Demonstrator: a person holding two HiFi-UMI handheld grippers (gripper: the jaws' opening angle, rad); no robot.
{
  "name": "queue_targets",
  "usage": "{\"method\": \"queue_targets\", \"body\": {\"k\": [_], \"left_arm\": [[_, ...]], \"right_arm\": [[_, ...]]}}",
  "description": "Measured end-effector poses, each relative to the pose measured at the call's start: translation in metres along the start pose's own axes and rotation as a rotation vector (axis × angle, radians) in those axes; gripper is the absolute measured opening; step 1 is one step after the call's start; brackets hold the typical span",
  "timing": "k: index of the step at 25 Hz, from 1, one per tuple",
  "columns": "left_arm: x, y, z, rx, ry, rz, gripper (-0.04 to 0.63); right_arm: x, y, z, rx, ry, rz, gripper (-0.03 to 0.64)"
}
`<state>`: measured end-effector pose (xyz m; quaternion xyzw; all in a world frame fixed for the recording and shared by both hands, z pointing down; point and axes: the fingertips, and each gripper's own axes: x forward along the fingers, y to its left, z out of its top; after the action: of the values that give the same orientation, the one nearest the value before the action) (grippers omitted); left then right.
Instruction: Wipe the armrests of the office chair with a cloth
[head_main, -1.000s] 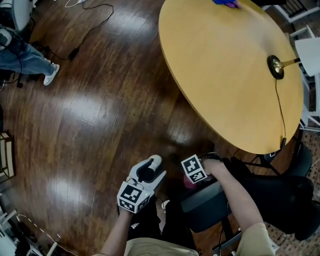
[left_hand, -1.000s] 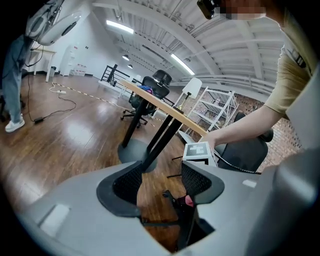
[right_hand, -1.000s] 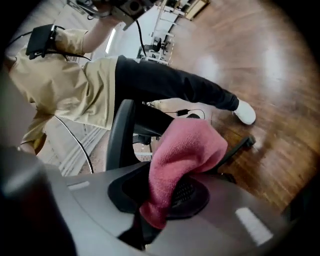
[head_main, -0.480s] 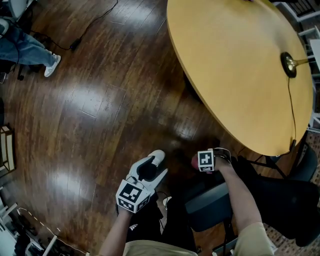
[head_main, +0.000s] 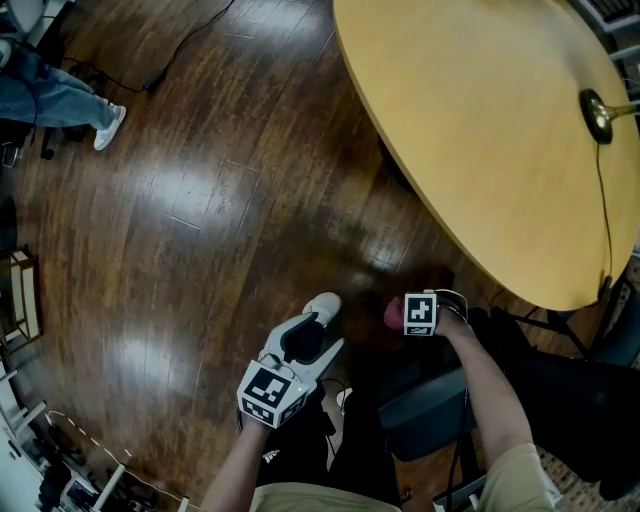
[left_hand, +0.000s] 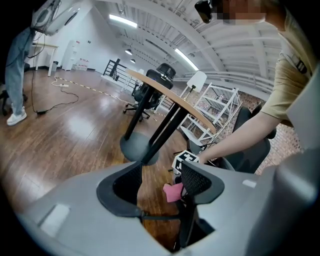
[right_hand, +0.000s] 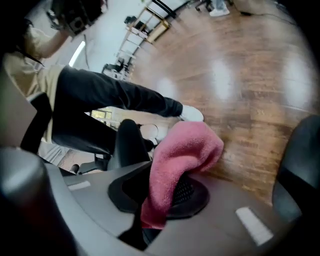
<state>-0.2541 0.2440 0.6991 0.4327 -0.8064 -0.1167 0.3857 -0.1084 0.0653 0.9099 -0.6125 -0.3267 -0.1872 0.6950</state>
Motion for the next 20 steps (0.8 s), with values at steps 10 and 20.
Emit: {"method": "queue_targets", "body": {"k": [10, 20], "left_arm": [[0.011, -0.015, 0.009, 0.003, -0.009, -0.028, 0.236], [0.010, -0.003, -0.010, -0.031, 0.019, -0.017, 0.236]], "right_arm": [[-0.035, 0.136, 0.028, -0.206, -0.025, 0.559, 0.067], [0.033, 0.002, -0.021, -0.008, 0.113, 0.097, 0.069]]}}
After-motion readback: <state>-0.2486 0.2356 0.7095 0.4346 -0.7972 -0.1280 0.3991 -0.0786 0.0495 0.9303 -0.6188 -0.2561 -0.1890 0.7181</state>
